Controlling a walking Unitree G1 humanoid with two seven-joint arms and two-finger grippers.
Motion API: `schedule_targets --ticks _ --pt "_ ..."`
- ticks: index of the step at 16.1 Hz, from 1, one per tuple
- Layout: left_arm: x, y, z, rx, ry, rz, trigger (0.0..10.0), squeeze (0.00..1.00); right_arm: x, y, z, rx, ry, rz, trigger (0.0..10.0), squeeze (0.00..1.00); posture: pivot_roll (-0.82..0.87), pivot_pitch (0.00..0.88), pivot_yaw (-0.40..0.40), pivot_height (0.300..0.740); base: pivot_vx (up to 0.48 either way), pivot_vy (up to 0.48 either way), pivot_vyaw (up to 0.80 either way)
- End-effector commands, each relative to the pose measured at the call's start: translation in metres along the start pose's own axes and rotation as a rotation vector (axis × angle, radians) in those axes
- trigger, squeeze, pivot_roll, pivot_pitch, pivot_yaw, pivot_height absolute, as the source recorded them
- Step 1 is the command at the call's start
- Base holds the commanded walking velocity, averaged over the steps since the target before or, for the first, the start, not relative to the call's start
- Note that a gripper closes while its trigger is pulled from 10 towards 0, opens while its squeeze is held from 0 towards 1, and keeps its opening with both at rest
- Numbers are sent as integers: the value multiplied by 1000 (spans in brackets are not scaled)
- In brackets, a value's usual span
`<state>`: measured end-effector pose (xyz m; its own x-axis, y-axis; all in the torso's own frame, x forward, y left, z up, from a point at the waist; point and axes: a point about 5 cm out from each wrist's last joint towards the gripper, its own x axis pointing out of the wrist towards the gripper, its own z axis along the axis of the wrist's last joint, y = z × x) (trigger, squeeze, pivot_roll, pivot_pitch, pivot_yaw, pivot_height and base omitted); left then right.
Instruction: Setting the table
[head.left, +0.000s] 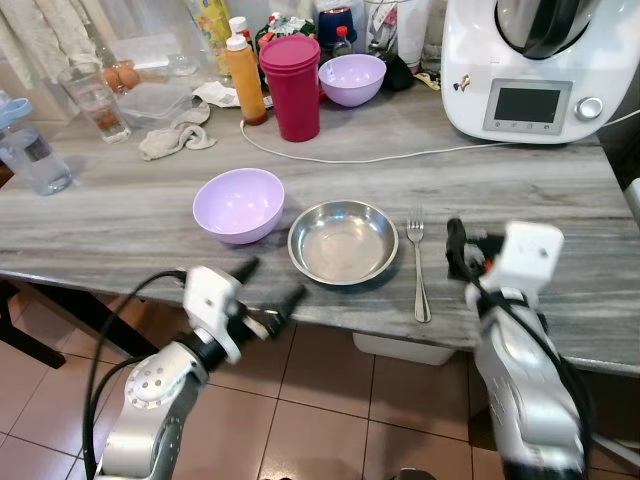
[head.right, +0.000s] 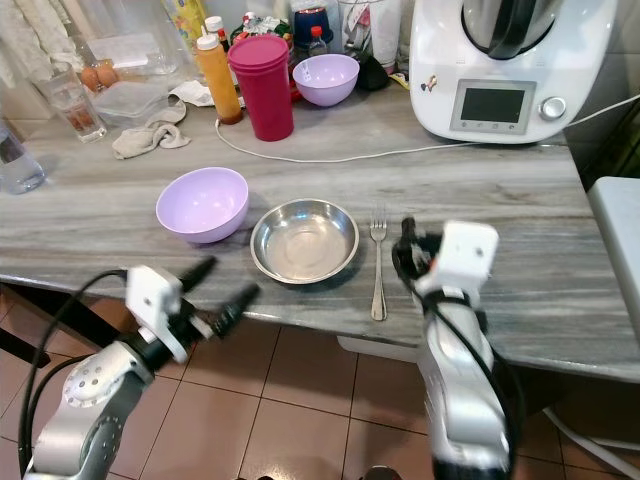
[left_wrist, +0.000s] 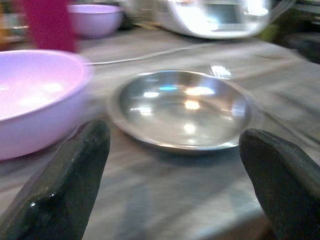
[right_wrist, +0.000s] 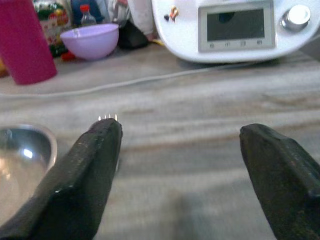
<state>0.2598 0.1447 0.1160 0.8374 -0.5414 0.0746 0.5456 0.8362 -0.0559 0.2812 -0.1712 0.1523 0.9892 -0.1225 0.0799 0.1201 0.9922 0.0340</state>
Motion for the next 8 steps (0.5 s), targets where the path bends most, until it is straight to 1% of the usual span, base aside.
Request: schedule_targets --ticks 1,4,5,6,8 --pt "0 12 -4 10 25 103 10000 0 -8 3 1 1 4 20 10000 1000 -269 110 122 740 0 0 0" --pt "3 21 -5 63 39 233 10000 0 -19 1 -5 -11 25 11 10000 1000 -273 110 122 740 0 0 0" --pt "3 24 -6 92 49 299 10000 0 -23 -1 -5 -9 30 5 10000 1000 -275 110 123 740 0 0 0" --pt "3 26 -7 92 55 329 10000 0 -26 -2 -5 -27 30 3 10000 1000 -275 108 121 740 0 0 0" --pt "2 27 -8 94 61 359 10000 0 -28 -5 -7 -20 36 -16 10000 1000 -275 106 120 740 0 0 0"
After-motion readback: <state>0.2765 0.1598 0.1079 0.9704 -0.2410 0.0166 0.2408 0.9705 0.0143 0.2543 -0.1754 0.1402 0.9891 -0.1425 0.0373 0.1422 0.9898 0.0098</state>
